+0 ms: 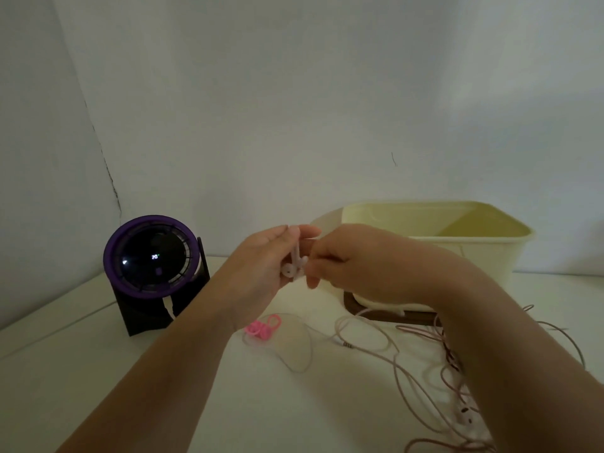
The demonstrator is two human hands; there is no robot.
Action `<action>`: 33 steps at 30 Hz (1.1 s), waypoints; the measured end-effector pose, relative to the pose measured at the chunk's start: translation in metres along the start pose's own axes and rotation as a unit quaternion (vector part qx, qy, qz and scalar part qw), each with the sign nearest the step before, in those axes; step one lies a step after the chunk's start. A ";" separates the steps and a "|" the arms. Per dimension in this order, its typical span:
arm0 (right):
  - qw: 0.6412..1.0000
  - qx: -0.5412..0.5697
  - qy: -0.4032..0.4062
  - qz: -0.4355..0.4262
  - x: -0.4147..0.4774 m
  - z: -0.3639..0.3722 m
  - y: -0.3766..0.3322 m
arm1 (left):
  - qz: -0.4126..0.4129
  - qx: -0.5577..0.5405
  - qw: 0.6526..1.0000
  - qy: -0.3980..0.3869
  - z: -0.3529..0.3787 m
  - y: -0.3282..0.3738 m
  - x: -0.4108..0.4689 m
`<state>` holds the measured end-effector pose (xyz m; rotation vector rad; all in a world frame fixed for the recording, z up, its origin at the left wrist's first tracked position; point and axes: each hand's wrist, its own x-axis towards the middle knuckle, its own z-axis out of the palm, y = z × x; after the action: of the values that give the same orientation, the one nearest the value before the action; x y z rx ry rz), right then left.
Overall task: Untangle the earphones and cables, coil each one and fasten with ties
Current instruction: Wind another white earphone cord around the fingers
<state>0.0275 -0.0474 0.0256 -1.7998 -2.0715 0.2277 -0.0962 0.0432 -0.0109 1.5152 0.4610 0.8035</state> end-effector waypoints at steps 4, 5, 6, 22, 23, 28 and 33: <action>0.993 0.039 0.111 0.001 -0.002 -0.009 0.005 | -0.009 0.026 0.999 -0.040 0.005 0.000 -0.003; 0.990 0.051 0.134 0.003 -0.002 -0.011 0.005 | -0.010 0.028 0.999 -0.045 0.005 0.001 -0.004; 0.987 0.062 0.149 0.003 -0.003 -0.012 0.006 | -0.009 0.029 0.998 -0.049 0.005 0.001 -0.004; 0.945 0.265 0.194 -0.007 0.019 0.010 0.031 | -0.013 -0.264 0.953 -0.151 0.006 0.017 -0.011; 0.954 0.246 0.174 -0.005 0.020 0.014 0.031 | -0.004 -0.302 0.944 -0.130 0.005 0.019 -0.010; 0.993 0.107 0.038 0.006 0.018 0.022 0.016 | 0.025 -0.287 0.957 -0.008 -0.004 0.016 -0.001; 0.998 0.048 0.036 -0.014 0.007 0.008 0.006 | 0.008 -0.221 0.975 -0.003 -0.009 0.009 0.001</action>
<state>0.0293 -0.0381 0.0171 -1.6957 -2.0008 0.2470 -0.1031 0.0492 -0.0023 1.1083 0.2423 0.8485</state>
